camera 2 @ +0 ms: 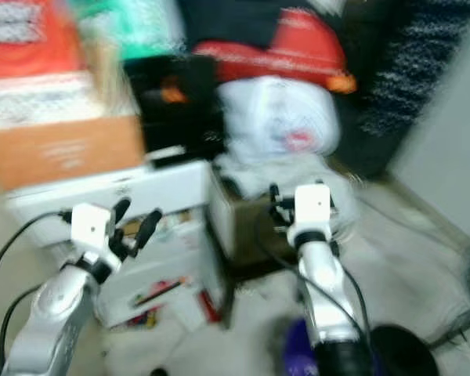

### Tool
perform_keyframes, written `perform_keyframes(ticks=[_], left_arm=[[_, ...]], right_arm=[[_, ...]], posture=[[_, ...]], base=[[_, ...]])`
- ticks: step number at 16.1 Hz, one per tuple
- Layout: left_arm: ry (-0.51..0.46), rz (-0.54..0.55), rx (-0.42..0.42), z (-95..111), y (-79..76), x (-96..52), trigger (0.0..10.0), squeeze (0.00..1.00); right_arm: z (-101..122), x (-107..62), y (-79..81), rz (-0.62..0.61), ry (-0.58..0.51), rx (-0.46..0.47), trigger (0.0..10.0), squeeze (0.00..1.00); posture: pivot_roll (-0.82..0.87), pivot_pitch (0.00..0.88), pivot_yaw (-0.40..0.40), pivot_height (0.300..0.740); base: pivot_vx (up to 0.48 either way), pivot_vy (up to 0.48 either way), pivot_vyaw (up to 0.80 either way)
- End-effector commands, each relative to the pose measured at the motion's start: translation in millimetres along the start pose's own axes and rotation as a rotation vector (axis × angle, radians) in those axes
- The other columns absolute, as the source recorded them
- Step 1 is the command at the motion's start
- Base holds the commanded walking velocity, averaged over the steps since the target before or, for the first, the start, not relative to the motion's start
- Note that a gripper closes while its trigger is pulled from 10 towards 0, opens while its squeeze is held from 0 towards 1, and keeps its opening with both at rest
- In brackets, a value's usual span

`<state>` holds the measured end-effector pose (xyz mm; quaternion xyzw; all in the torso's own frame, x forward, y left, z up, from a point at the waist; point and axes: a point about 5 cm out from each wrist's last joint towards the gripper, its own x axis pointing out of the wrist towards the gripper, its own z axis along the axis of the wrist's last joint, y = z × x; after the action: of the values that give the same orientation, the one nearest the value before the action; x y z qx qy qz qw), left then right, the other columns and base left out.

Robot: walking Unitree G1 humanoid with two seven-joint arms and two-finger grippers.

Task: Clean up the room

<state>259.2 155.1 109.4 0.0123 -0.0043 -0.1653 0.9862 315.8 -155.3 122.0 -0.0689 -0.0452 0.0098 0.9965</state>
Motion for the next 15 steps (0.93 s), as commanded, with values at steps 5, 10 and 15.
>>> perform_keyframes(ticks=[5,10,15], left_arm=[[0.097,-0.001,0.082,-18.9,5.2,9.9,10.0,0.0],[0.302,0.051,0.03,-62.7,3.8,29.7,10.0,0.0],[0.648,0.135,-0.081,-120.7,3.0,24.5,10.0,0.0]], right_arm=[[-13.9,10.2,18.1,0.027,0.129,0.084,10.0,0.0],[-57.9,8.6,46.5,0.06,0.376,0.123,10.0,0.0],[-104.4,-16.6,73.9,0.065,0.7,0.161,10.0,0.0]], posture=[[-0.09,0.058,-0.057,0.74],[-0.07,0.049,-0.054,0.74],[-0.08,0.044,-0.046,0.74]], base=[[0.0,0.0,0.11],[0.0,0.0,0.0],[0.0,0.0,0.0]])
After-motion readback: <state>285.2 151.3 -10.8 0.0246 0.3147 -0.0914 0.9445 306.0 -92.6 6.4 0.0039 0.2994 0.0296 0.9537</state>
